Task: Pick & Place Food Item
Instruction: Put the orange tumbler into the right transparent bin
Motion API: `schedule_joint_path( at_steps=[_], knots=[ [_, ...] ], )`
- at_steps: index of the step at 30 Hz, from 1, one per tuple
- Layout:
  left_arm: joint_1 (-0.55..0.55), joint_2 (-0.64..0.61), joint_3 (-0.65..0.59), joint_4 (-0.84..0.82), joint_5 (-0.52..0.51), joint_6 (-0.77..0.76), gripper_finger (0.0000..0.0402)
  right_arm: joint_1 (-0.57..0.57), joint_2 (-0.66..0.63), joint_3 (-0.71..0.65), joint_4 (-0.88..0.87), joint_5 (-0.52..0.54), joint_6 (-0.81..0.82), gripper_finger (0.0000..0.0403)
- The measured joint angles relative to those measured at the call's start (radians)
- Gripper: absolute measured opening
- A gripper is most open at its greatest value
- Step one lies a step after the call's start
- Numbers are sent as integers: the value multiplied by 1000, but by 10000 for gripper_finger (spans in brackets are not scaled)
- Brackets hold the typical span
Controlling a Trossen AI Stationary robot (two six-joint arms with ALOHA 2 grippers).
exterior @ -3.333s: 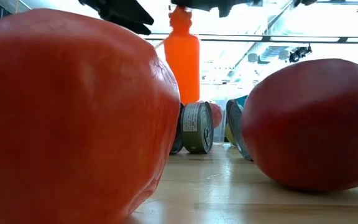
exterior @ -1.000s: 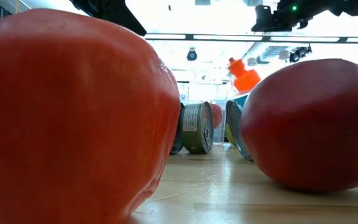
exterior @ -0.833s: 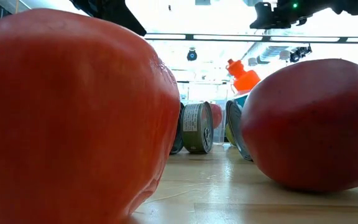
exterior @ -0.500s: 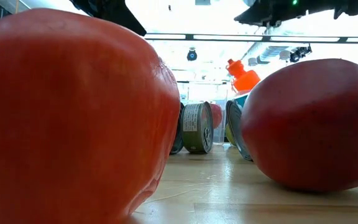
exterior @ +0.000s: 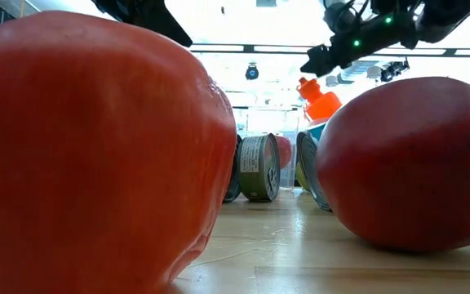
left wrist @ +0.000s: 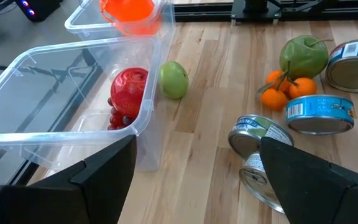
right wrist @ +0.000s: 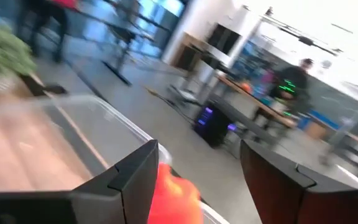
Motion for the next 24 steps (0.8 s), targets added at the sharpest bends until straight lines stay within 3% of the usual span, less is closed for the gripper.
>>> schedule_joint_path(
  at_steps=[11, 24],
  knots=[
    [0, 0, 0, -21, 0, -22, 329, 49, 4, 0, -64, 130, -4, 215],
    [0, 0, 0, -21, 0, -26, 329, 99, 3, 0, -189, 387, -12, 215]
  ],
)
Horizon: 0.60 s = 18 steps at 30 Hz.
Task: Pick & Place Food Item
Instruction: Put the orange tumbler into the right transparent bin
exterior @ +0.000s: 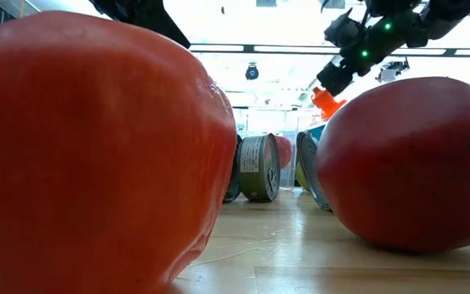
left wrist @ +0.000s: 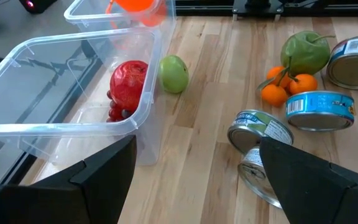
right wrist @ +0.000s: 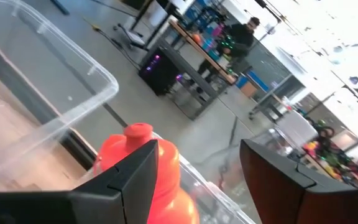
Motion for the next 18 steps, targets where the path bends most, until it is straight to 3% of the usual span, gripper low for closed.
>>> schedule_joint_path(
  at_steps=[12, 18],
  knots=[
    [0, 0, 0, 0, 0, -1, 329, 22, 0, 0, 4, 180, -42, 215],
    [0, 0, 0, 0, 0, 0, 329, 67, -4, 0, 99, 159, -82, 215]
  ],
)
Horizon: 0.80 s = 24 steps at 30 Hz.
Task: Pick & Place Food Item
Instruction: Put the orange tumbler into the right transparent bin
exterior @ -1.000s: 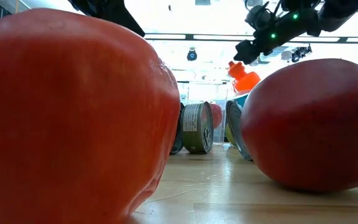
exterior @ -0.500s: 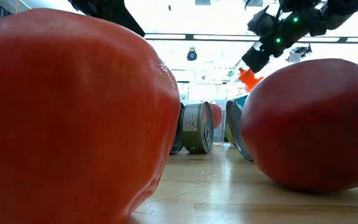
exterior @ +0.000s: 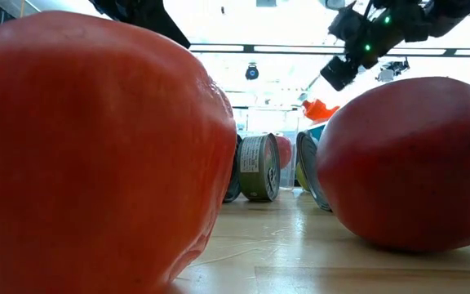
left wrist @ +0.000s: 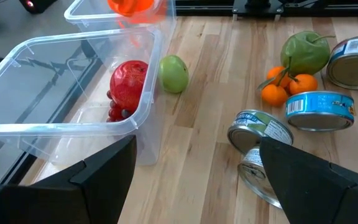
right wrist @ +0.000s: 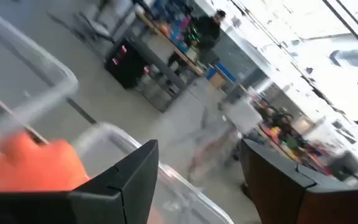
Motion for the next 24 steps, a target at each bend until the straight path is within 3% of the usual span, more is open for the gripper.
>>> schedule_joint_path(
  at_steps=[8, 24],
  knots=[
    [0, 0, 0, 0, 0, 0, 329, 58, 0, 0, 7, -394, 137, 215],
    [0, 0, 0, -9, 0, 0, 329, -141, 4, 0, -233, -458, 375, 215]
  ],
)
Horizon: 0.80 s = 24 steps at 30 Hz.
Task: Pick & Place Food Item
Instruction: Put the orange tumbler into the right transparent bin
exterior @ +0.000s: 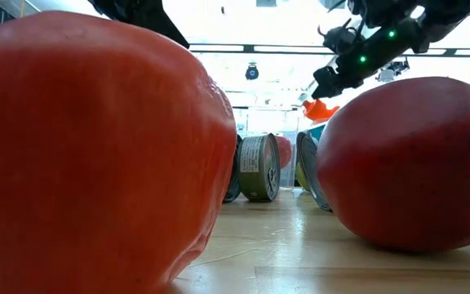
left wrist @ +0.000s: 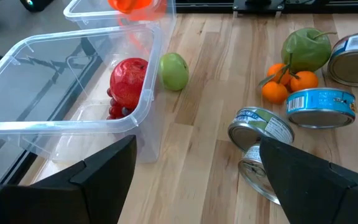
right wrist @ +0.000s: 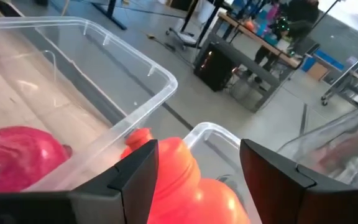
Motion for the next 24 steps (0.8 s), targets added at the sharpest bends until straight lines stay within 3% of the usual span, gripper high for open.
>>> schedule_joint_path(
  at_steps=[5, 12, 19, 24],
  knots=[
    [0, 0, 0, 0, 0, 0, 329, 0, 0, 1, -45, 35, 3, 215],
    [0, 0, 0, 0, 0, 0, 329, 0, 0, 0, -133, 190, 4, 215],
    [0, 0, 0, 1, 0, 0, 329, 0, 0, 0, -151, 218, 3, 215],
    [0, 0, 0, 1, 0, 0, 329, 0, 0, 0, -150, 352, -8, 215]
  ],
)
